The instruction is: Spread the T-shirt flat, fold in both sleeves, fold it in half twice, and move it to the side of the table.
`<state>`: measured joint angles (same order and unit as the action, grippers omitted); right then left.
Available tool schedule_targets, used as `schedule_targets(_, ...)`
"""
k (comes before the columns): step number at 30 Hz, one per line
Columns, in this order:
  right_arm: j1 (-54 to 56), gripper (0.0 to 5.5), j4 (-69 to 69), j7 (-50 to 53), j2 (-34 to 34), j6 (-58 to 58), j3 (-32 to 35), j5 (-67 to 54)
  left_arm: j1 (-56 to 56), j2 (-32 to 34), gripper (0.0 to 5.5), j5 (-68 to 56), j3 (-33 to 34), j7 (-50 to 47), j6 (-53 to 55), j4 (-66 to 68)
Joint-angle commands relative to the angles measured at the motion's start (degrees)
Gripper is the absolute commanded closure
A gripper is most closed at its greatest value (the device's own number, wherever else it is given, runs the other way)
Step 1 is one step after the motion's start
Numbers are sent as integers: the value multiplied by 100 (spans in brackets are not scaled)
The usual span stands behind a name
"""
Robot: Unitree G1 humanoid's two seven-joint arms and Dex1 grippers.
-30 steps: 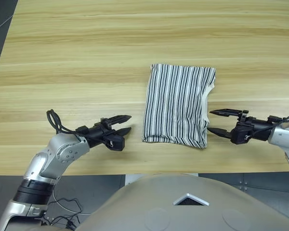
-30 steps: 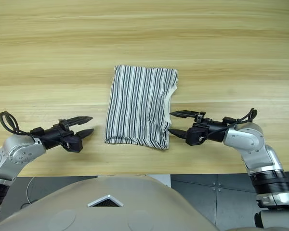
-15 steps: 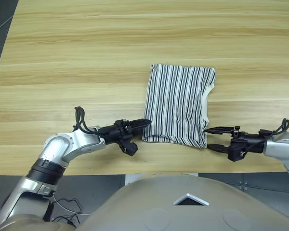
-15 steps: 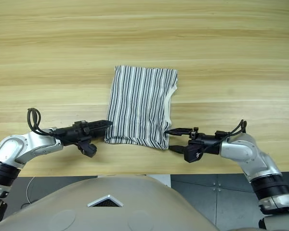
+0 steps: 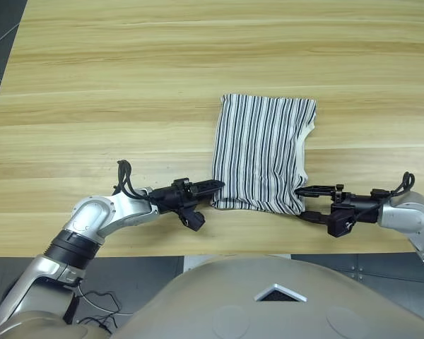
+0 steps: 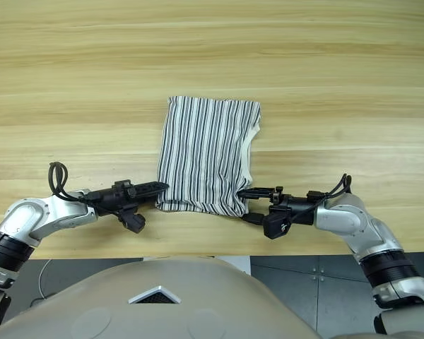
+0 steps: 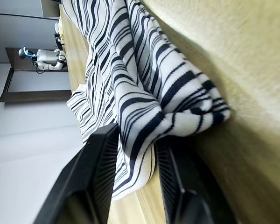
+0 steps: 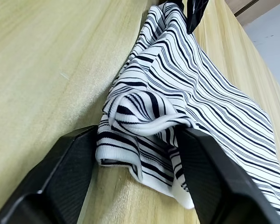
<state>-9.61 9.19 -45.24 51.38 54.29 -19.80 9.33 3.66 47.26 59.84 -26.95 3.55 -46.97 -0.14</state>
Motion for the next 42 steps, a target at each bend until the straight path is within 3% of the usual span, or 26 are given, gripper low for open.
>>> schedule_targets(1, 21, 313, 162, -48, 8, -161, -97, 235, 146, 82, 470, 261, -210, 185, 158, 270)
schedule_targets(8, 5, 448, 120, -32, -19, -227, -214, 235, 170, 107, 535, 138, -232, 224, 196, 301)
schedule_targets(13, 22, 537, 106, -50, -85, -313, -311, 185, 198, 121, 538, 105, -229, 213, 233, 322)
schedule_targets(16, -13, 540, 124, -168, -95, -570, -335, -125, 212, 122, 538, 80, -235, 217, 263, 342)
schedule_targets(27, -182, 324, 339, -552, 137, -800, -150, -773, 212, 105, 540, -23, -231, 233, 338, 327)
schedule_targets(33, -234, 226, 1344, 222, -73, 566, 360, -321, 257, 86, 540, -95, -199, 233, 418, 328)
schedule_targets(42, 171, 226, 2137, 1043, -397, 1809, 469, 551, 232, 90, 540, -186, -207, 257, 476, 321)
